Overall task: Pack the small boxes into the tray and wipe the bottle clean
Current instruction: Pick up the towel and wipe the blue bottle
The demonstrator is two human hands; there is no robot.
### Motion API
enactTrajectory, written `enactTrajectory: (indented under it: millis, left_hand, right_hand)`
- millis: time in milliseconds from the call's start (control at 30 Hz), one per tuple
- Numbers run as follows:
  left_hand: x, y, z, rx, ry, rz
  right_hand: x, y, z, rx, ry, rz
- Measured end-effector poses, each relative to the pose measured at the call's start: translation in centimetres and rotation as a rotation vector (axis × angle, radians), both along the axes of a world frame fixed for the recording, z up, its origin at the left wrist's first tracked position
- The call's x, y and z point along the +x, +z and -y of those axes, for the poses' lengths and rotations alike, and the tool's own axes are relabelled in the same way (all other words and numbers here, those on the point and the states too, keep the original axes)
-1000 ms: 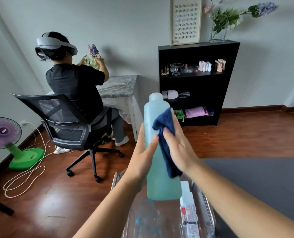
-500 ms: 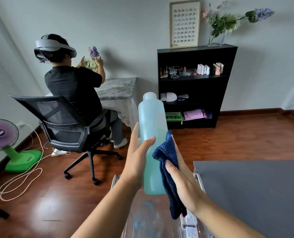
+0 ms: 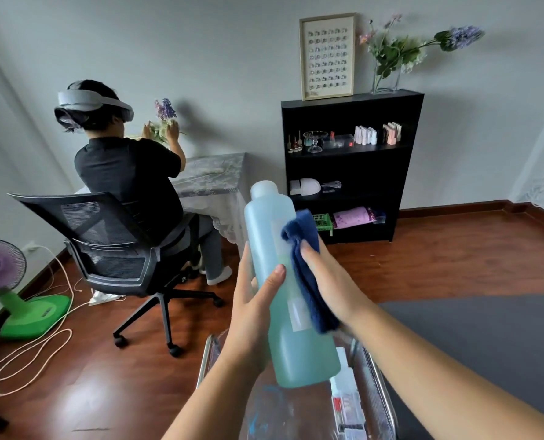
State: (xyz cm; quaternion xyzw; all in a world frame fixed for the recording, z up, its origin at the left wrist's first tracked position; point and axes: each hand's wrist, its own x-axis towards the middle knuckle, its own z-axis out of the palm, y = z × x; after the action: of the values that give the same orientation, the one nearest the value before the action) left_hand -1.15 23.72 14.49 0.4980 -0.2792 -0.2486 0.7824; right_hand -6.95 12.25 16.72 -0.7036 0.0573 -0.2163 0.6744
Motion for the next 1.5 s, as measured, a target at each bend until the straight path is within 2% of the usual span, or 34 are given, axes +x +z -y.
enactTrajectory:
  millis: [67,133,233,300,467,600,700,800,933,1033,1133,1267,1400,1500]
  left_hand:
    - [0.8,0.2,0.0,0.013,0.026,-0.029]
    - [1.2,0.2,0.1,0.060,0.019,0.017]
    - [1.1,0.3,0.7,0.193,0.046,0.159]
    - [0.9,0.6,0.9,0.218,0.013,0.185]
    - [-0.8,0.2,0.8,0.105,-0.065,0.086]
    - [-2.0,0.1,0.8,0.036,-0.057,0.016]
    - [-0.8,0.9,0.7,-0.032,-0.033,-0.034]
    - [1.3,1.8,0.5,-0.050,0.001,-0.016]
    - [2.3,2.0,0.7,0.039,0.021,0.053]
    - [2.2,1.9,1.0,0.117,0.048,0.142]
    - [1.1,1.6,1.1,0.116,0.000,0.203]
    - [-0.7,0.6,1.2,0.118,-0.044,0.237]
    - [-0.9,0.8,0.9,0.056,-0.030,0.152]
    - [0.3,1.5,0.4,-0.014,0.015,0.062]
  right_hand:
    - [-2.3,-1.4,-1.7,0.073,0.057,-0.009]
    - [-3.9,-2.0,-2.7,0.104,0.050,0.009]
    - [-4.1,-2.0,-3.2,0.041,-0.053,0.034]
    - [-3.4,-1.7,-3.0,-0.049,-0.113,0.045]
    - [0.7,1.6,0.9,-0.136,-0.207,0.084]
    - [3.3,3.1,3.3,-0.106,-0.091,0.028]
    - [1.7,2.0,2.0,-0.070,-0.014,0.035]
    - [-1.8,-0.4,-0.7,-0.052,0.085,0.060]
    - [-3.5,-1.6,-2.4,-0.007,0.066,0.133]
    - [-1.9,-0.8,-1.8,-0.080,-0.044,0.136]
    - [0.5,1.5,0.5,-0.115,-0.158,0.143]
    - [2.8,4.3,3.0,-0.106,-0.138,0.095]
    - [2.0,3.2,2.3,-0.060,-0.073,0.108]
    - [-0.9,0.3,0.2,-0.018,0.071,0.102]
